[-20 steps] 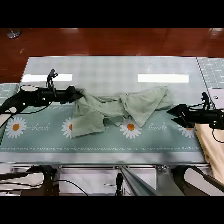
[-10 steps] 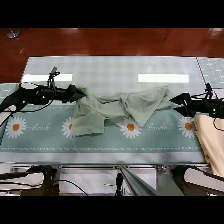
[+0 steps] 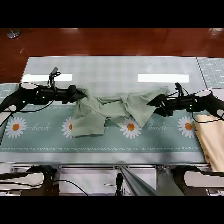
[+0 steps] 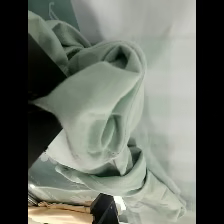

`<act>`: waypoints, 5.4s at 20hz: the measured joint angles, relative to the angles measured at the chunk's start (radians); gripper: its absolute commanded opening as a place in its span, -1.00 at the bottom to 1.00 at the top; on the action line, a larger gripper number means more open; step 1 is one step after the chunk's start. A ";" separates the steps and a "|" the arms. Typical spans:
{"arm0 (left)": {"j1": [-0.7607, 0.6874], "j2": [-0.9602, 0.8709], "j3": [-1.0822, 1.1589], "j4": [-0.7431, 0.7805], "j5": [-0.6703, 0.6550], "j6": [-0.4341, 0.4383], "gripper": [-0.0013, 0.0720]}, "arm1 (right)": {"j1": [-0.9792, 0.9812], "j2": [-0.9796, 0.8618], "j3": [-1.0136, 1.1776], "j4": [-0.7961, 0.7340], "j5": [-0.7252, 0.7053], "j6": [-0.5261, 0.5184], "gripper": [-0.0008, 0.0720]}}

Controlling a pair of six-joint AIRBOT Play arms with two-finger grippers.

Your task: Fold the shirts.

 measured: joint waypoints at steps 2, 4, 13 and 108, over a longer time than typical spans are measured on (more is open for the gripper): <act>0.000 0.000 0.000 0.000 -0.003 0.000 -0.86 | 0.050 -0.010 0.000 0.000 0.019 0.002 0.70; 0.000 0.000 0.000 0.000 -0.010 0.000 -0.86 | 0.094 -0.015 0.000 -0.008 0.030 0.005 0.12; 0.053 0.022 0.079 -0.011 -0.098 -0.002 -0.87 | 0.117 0.025 0.227 0.037 0.153 -0.033 -0.93; 0.255 0.174 -0.275 -0.147 -0.080 0.172 -0.87 | -0.192 0.203 -0.174 -0.092 0.014 0.023 0.73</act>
